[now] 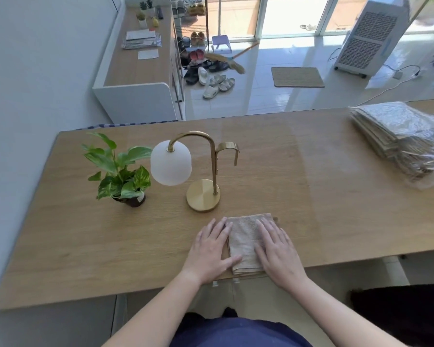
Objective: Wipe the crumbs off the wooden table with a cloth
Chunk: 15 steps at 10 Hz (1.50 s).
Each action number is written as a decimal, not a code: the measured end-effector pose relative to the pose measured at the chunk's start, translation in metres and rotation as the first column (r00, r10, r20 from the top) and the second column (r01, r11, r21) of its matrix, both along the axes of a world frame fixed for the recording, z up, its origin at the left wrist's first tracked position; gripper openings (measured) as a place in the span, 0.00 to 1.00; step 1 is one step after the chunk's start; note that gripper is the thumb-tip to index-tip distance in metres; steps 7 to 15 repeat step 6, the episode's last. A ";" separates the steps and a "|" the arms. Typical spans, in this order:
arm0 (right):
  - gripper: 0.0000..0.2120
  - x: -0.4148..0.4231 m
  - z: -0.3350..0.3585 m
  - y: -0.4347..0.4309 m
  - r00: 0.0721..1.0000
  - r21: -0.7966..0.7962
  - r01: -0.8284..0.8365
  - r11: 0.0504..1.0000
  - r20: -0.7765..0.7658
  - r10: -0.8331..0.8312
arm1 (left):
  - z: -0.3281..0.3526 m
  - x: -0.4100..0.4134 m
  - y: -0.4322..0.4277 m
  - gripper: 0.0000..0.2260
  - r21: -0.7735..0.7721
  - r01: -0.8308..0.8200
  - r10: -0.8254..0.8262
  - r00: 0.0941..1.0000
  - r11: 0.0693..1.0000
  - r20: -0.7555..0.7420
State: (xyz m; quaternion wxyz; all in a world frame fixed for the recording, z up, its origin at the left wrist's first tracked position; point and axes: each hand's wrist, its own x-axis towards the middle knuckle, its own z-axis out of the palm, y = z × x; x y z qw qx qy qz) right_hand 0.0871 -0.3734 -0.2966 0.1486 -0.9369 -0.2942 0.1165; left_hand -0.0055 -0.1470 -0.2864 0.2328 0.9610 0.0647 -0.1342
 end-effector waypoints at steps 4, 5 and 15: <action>0.30 -0.003 0.000 -0.001 0.998 -0.070 -0.022 0.997 -0.058 0.018 | 0.004 0.001 0.006 0.43 -0.011 -0.014 0.014 0.999 1.000 -0.042; 0.30 -0.001 0.015 0.004 0.995 -0.039 0.011 0.999 -0.101 -0.015 | 0.017 -0.007 0.017 0.38 -0.069 -0.097 0.099 0.995 0.993 0.024; 0.28 -0.002 0.044 0.010 0.987 0.081 0.073 0.994 -0.152 -0.060 | 0.025 -0.038 0.038 0.28 -0.168 -0.160 0.185 0.972 0.973 0.143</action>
